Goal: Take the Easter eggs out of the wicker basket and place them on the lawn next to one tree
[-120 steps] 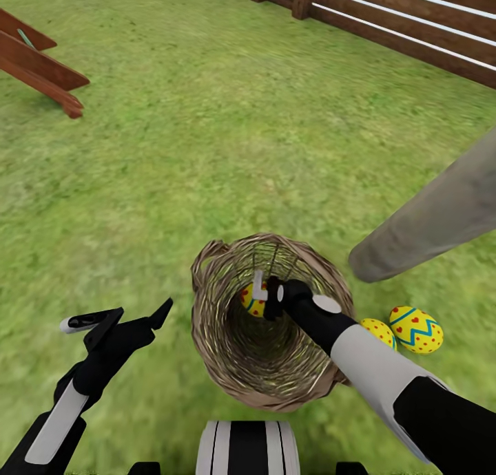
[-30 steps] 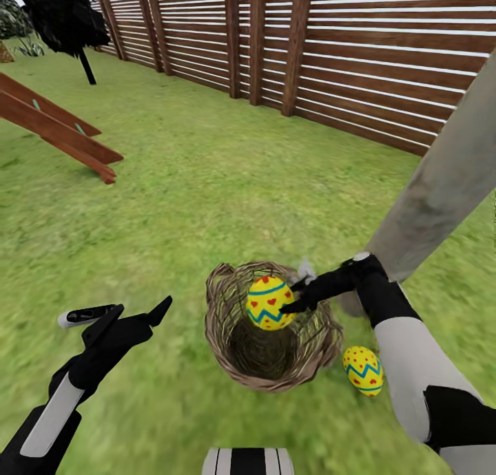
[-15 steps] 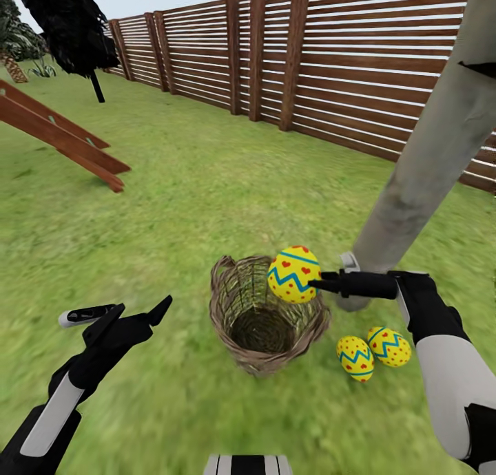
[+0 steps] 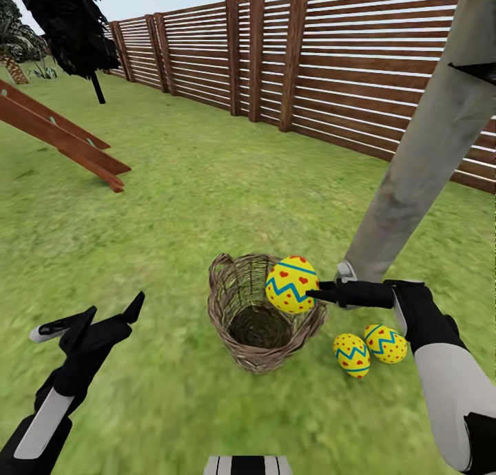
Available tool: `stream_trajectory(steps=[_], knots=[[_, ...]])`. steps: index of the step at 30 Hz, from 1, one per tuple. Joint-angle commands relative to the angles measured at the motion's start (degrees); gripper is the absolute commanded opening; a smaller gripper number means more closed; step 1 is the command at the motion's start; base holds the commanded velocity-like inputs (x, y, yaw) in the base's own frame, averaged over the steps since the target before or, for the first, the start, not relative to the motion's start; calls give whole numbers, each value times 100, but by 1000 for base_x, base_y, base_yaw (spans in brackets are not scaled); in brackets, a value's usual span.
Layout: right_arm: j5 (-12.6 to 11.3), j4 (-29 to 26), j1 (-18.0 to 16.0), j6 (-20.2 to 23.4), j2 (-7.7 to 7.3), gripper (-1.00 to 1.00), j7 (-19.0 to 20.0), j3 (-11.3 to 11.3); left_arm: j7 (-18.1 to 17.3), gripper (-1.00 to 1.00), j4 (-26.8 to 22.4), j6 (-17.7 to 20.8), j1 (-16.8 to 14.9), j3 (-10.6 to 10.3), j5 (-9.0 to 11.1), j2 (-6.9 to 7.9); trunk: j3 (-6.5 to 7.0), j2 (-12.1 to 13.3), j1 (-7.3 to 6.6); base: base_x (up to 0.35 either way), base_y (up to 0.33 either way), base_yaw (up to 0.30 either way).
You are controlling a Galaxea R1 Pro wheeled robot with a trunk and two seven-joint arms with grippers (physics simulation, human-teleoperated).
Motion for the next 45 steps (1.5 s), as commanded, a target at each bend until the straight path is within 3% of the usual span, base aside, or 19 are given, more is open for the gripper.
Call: stream_trajectory(steps=[1,7,16,22,27,38,41,42,43,44,45], knots=[[52,-1,-4,64,8,-100,26,-19,-10,100,-3,-13,-1,-4,15,-27,-1,-2,-1,28,-210,-85],[-21,11,66,65,24,-100,-75,-18,-18,100,9,-126,-1,-15,23,-243,38,-2,-1,24,-84,-188],[-48,137,75,89,20,-100,-72,-62,-19,100,6,-128,-1,-23,35,-252,101,-2,-1,0,0,-205],[-72,286,76,107,11,-100,-58,-376,-17,100,3,-129,-1,-27,28,-261,144,-2,-1,0,-53,-205],[-71,314,76,109,11,-100,-63,-395,-10,100,6,-136,-1,-50,16,-370,179,-2,-1,0,-273,-205],[-65,325,76,87,26,-100,-106,-396,-1,100,7,-136,-1,-54,7,-426,257,-2,-1,13,-288,-205],[-65,335,76,83,28,-100,-378,-396,23,100,240,-322,-1,-59,4,-480,278,-2,-1,4,-74,-204],[-64,335,76,79,28,-100,-524,-396,36,100,484,-495,-1,-123,-15,-545,285,-2,-1,1,-14,-194],[-60,336,76,75,33,-100,-687,-396,47,100,771,-734,-1,-318,-118,-654,290,-2,-1,0,-7,-140],[-51,331,76,70,39,-100,-866,-393,73,100,1015,-1026,-5,-572,-333,-772,292,-2,-1,0,-4,-72],[-40,329,76,64,43,-100,-1134,-389,149,100,1183,-1395,-8,-817,-677,-874,293,-2,-1,0,-1,-29]])
